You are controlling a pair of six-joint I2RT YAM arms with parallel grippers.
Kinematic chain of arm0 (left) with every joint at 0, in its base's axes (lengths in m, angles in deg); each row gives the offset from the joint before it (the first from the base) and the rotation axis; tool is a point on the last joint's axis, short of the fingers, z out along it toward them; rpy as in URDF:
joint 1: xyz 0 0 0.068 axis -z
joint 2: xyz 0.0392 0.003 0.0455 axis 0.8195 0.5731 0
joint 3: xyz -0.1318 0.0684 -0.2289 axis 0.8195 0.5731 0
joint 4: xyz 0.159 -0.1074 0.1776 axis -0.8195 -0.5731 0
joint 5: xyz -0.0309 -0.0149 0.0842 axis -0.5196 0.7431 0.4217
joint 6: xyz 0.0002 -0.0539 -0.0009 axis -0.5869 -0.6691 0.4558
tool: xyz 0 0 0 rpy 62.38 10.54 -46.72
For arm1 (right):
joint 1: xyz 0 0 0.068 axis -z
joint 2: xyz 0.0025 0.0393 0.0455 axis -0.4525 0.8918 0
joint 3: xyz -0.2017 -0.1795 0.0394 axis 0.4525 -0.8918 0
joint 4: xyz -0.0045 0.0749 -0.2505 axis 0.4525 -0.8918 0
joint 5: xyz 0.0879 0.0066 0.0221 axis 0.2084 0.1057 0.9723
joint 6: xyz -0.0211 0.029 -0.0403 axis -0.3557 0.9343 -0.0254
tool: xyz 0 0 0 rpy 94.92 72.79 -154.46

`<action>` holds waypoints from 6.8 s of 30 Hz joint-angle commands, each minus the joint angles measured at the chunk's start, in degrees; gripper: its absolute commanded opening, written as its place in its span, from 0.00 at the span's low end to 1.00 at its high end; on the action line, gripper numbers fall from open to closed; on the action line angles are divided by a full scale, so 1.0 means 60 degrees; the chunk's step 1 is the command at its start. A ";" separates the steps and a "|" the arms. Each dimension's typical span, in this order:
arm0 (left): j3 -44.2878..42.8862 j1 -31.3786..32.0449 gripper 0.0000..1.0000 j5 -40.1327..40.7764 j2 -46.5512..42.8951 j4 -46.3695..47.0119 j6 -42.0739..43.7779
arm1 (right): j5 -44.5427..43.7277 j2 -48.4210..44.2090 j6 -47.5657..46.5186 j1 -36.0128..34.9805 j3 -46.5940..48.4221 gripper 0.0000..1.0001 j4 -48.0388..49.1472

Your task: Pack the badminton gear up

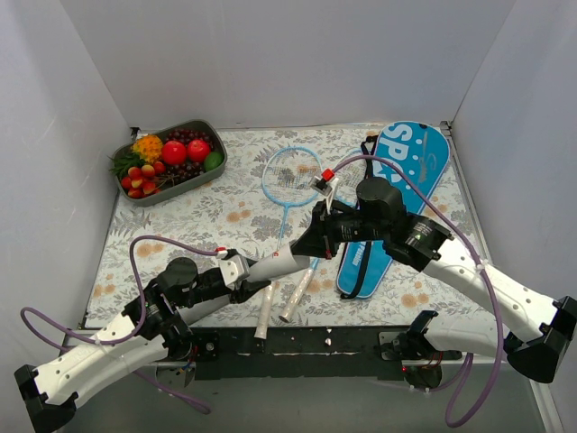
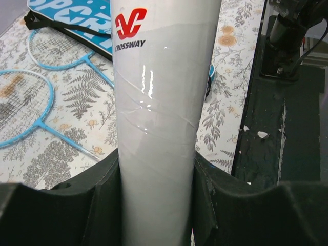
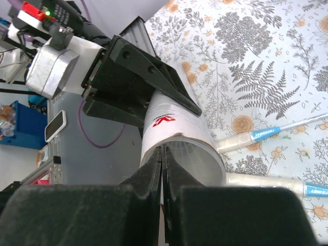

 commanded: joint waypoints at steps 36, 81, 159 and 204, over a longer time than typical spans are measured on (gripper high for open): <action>-0.0512 0.0103 0.00 -0.0223 0.0687 0.1635 0.0009 | -0.2226 -0.0288 0.0430 -0.2072 -0.1577 0.11 -0.0328; -0.4995 -0.5873 0.02 0.3425 1.0722 0.0477 0.1212 | -0.4048 -0.2649 -0.0449 -0.0915 -0.0462 0.37 -0.4020; -0.2813 -0.5083 0.98 -0.1277 0.6109 0.0316 -0.4956 | -0.9087 0.8293 0.1221 0.3787 0.2321 0.59 -0.3932; -0.2329 -0.5024 0.98 0.0510 0.5172 0.0213 -0.4663 | -0.1267 0.0984 0.3209 0.3025 -0.0472 0.01 0.4954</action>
